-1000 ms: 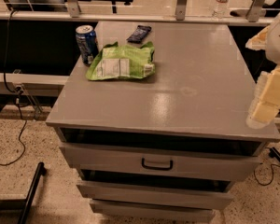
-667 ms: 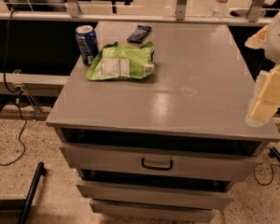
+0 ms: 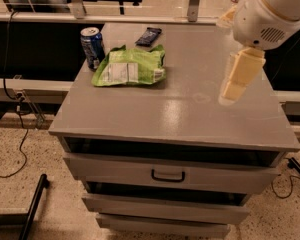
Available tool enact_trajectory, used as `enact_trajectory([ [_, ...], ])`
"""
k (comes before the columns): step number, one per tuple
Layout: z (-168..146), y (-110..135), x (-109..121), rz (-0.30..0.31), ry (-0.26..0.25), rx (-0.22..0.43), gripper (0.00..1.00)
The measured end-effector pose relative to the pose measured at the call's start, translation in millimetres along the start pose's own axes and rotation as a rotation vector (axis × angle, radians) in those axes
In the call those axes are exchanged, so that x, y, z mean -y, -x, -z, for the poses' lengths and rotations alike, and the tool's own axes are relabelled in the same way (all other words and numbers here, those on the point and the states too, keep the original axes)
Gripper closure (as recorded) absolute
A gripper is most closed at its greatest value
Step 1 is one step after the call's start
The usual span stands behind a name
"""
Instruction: Pick green rice chip bag
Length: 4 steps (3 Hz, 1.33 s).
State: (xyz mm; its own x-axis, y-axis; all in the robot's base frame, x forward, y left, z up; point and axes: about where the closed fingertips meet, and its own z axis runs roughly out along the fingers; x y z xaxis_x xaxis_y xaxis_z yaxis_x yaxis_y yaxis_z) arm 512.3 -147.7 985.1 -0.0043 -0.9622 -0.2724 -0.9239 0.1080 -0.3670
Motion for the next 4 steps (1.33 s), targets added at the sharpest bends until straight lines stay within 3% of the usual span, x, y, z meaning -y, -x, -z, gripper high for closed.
enact_trajectory([
  [1, -32.2, 43.1, 32.7, 0.063, 0.005, 0.054, 0.00],
  [2, -96.1, 84.4, 78.1, 0.065, 0.056, 0.074, 0.00],
  [3, -138.0, 99.0, 101.2, 0.038, 0.098, 0.071, 0.00],
  [4, -182.2, 104.9, 119.2, -0.028, 0.142, 0.061, 0.01],
])
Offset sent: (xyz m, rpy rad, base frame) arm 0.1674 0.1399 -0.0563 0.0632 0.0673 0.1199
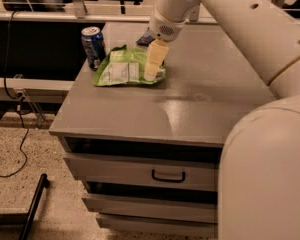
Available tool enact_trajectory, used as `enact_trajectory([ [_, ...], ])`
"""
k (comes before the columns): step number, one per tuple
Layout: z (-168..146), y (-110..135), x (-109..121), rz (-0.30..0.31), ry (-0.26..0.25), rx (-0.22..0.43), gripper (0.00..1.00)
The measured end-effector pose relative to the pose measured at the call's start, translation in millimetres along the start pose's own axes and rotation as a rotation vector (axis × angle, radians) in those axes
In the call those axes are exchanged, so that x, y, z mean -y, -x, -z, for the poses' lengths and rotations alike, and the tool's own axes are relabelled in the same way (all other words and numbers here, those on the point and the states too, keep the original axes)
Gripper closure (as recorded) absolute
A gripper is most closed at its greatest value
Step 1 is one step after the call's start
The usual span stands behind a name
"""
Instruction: Pick green rice chip bag
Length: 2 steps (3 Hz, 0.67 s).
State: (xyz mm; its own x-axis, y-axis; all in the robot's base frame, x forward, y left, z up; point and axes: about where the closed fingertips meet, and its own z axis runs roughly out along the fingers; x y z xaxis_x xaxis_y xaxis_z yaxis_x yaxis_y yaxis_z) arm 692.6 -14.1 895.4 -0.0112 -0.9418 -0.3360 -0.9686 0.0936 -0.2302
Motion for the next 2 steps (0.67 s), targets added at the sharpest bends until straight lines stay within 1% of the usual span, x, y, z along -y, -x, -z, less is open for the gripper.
enact_trajectory([
  [1, -20.8, 1.5, 2.4, -0.033, 0.031, 0.002, 0.23],
  [2, -26.9, 4.2, -0.2, -0.045, 0.047, 0.015, 0.45],
])
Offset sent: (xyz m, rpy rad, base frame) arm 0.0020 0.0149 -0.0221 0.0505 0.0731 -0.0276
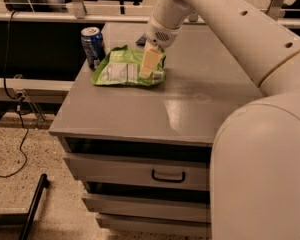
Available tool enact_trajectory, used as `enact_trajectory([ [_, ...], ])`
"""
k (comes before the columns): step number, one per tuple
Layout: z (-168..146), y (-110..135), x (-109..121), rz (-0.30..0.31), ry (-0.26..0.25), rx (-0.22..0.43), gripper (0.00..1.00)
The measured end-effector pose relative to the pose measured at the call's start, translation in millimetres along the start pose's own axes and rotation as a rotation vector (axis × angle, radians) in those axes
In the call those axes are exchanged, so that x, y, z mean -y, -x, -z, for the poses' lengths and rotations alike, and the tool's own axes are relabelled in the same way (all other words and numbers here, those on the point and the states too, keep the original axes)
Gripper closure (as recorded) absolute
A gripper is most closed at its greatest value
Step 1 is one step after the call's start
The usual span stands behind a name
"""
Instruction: Pick green rice chip bag
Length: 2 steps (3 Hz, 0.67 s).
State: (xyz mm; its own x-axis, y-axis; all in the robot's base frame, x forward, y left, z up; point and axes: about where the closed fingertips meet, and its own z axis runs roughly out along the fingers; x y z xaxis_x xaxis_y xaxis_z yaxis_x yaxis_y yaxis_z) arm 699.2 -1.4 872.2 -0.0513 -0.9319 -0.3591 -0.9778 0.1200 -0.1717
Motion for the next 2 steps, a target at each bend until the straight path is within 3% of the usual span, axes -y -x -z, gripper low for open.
enact_trajectory([
  [1, 8.5, -2.6, 1.0, -0.023, -0.004, 0.034, 0.77],
  [2, 32.7, -18.2, 11.8, -0.072, -0.032, 0.090, 1.00],
])
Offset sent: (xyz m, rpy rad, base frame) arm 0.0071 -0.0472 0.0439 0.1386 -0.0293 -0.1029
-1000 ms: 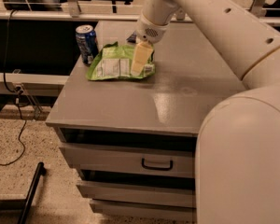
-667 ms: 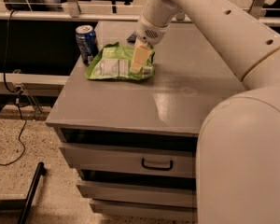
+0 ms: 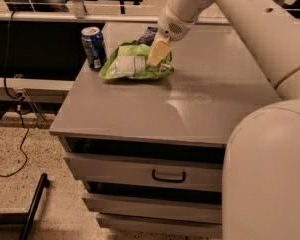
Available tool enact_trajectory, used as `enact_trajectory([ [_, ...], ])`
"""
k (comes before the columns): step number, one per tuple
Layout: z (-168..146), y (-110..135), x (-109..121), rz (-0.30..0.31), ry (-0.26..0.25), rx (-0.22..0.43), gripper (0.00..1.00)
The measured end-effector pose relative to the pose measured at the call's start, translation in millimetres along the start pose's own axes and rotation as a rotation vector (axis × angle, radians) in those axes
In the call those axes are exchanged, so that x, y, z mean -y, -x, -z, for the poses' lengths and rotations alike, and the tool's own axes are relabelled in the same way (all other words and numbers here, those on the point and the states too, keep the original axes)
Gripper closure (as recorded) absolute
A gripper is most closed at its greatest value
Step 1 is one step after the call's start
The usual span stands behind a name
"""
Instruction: Pick green rice chip bag
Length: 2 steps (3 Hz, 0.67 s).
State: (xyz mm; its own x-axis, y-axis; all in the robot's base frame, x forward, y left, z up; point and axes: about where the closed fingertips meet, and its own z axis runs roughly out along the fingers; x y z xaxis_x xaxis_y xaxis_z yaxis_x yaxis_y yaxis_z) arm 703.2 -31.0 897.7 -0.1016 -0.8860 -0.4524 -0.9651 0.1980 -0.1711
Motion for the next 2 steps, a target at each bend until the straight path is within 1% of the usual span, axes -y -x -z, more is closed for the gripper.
enact_trajectory([
  [1, 34.1, -14.0, 13.1, -0.028, -0.036, 0.067, 1.00],
  [2, 78.5, -24.0, 20.4, -0.023, -0.056, 0.202, 1.00],
])
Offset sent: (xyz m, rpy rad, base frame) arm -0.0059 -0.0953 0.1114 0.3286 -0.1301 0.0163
